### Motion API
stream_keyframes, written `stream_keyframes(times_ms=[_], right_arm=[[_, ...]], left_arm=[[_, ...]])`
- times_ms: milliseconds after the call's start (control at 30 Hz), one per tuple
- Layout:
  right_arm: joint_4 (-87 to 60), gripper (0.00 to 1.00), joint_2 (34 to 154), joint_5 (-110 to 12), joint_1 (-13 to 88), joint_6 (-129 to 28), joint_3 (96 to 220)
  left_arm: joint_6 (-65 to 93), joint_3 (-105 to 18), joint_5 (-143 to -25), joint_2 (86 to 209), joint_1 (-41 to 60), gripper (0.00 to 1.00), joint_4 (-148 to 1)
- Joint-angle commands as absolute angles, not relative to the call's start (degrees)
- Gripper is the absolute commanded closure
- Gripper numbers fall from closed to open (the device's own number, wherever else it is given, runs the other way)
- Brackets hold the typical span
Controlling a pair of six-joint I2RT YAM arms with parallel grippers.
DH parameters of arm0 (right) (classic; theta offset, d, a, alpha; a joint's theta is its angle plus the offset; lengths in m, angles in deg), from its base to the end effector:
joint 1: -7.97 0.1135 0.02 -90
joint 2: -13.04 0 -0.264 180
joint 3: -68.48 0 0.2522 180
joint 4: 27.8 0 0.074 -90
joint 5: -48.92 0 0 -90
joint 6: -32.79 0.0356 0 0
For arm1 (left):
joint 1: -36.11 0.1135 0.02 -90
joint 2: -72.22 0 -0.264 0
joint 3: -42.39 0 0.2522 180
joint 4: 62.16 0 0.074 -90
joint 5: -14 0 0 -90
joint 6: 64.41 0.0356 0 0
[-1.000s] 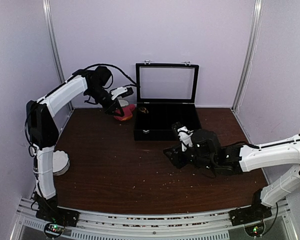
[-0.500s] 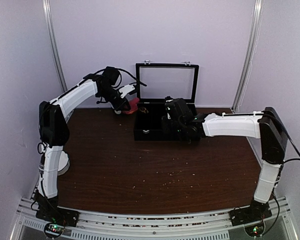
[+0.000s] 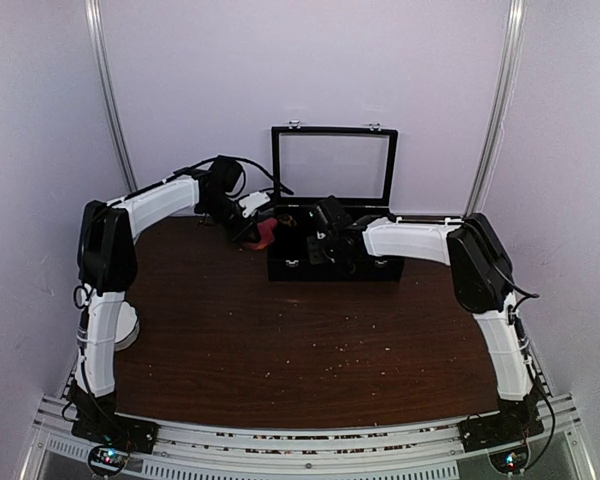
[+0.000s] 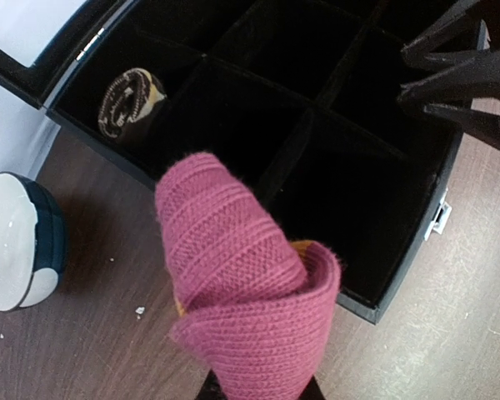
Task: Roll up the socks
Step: Move the storage box to the center of the board.
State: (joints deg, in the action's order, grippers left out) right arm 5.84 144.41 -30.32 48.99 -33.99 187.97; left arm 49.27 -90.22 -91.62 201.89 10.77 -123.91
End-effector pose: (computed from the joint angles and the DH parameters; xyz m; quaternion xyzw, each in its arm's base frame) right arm 0.3949 0.3347 0.1819 -0.1075 0.9159 0.1269 0.3653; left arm 0.4446 -0.2211 0.2370 0.4291 0.8531 -0.1347 0.2644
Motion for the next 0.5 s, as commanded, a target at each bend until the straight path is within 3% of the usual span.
stream_keyframes(times_ms=[0, 467], right_arm=[[14.89, 0.63, 144.77, -35.79, 48.31, -31.58, 188.66], [15.36, 0.72, 139.39, -46.03, 52.51, -25.26, 177.27]], left_arm=[[49.09, -88.57, -92.92, 197.17, 10.82, 1.00, -121.70], [51.28, -82.61, -92.02, 190.78, 10.34, 1.00, -122.77]])
